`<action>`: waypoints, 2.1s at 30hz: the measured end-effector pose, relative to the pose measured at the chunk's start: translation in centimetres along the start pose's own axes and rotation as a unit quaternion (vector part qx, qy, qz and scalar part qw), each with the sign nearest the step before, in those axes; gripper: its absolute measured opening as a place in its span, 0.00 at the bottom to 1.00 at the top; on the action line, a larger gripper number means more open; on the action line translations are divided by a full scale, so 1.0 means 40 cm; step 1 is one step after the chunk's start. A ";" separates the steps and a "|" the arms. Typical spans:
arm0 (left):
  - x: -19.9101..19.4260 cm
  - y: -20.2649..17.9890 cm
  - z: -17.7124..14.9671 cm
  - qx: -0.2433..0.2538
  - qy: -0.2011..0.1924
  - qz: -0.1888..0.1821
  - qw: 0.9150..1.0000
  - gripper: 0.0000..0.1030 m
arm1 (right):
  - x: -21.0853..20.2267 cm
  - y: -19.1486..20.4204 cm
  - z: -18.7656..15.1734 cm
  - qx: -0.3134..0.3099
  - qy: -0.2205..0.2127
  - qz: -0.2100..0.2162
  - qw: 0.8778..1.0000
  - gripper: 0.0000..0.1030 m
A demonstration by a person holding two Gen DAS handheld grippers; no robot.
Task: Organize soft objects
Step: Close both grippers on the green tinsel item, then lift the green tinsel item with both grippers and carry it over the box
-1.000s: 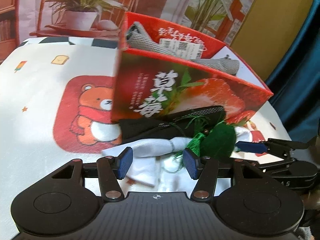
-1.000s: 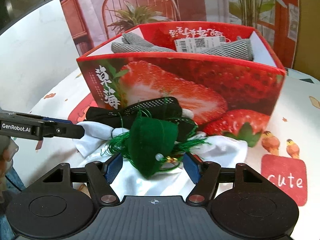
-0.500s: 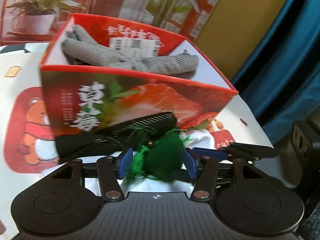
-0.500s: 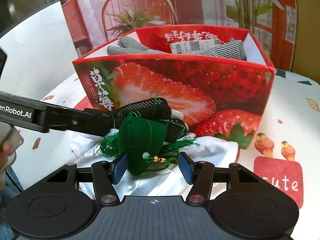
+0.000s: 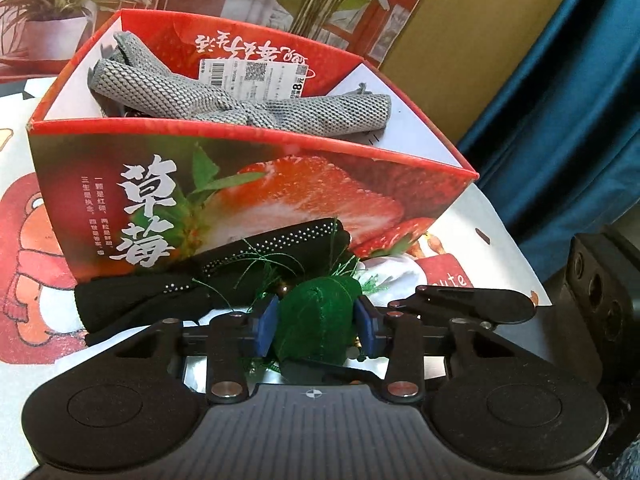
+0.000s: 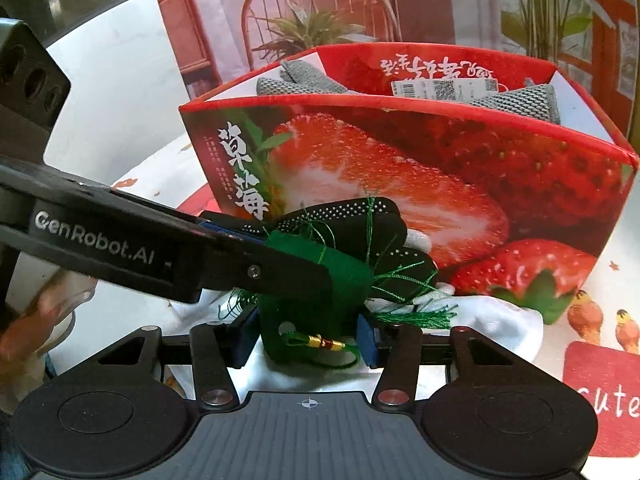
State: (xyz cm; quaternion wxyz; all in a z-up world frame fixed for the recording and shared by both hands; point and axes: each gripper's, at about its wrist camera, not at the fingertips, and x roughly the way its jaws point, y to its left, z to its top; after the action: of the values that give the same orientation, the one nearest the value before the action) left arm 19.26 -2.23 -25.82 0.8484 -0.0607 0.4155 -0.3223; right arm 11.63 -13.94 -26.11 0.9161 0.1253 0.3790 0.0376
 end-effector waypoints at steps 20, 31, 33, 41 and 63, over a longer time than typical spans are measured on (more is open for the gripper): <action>-0.190 -0.076 0.131 0.038 -0.112 -0.003 0.993 0.41 | -0.152 0.043 0.179 -0.038 -0.088 -0.001 0.995 0.42; -0.269 -0.099 0.239 0.052 -0.175 0.002 0.983 0.41 | -0.204 0.067 0.341 -0.082 -0.129 -0.003 0.988 0.42; -0.280 -0.102 0.260 0.054 -0.184 0.003 0.981 0.41 | -0.208 0.071 0.368 -0.091 -0.134 -0.006 0.987 0.42; -0.308 -0.100 0.350 0.052 -0.208 0.000 0.977 0.41 | -0.214 0.062 0.479 -0.115 -0.152 -0.015 0.982 0.42; -0.172 0.044 0.368 0.000 -0.133 0.022 0.991 0.42 | -0.012 0.011 0.499 -0.099 -0.087 -0.003 0.991 0.42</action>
State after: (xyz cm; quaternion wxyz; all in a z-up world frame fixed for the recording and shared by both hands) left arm 28.01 0.85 -12.36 0.9031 -0.0938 0.3004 -0.2922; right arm 25.34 -17.61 -12.06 0.9535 0.0356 0.2929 0.0613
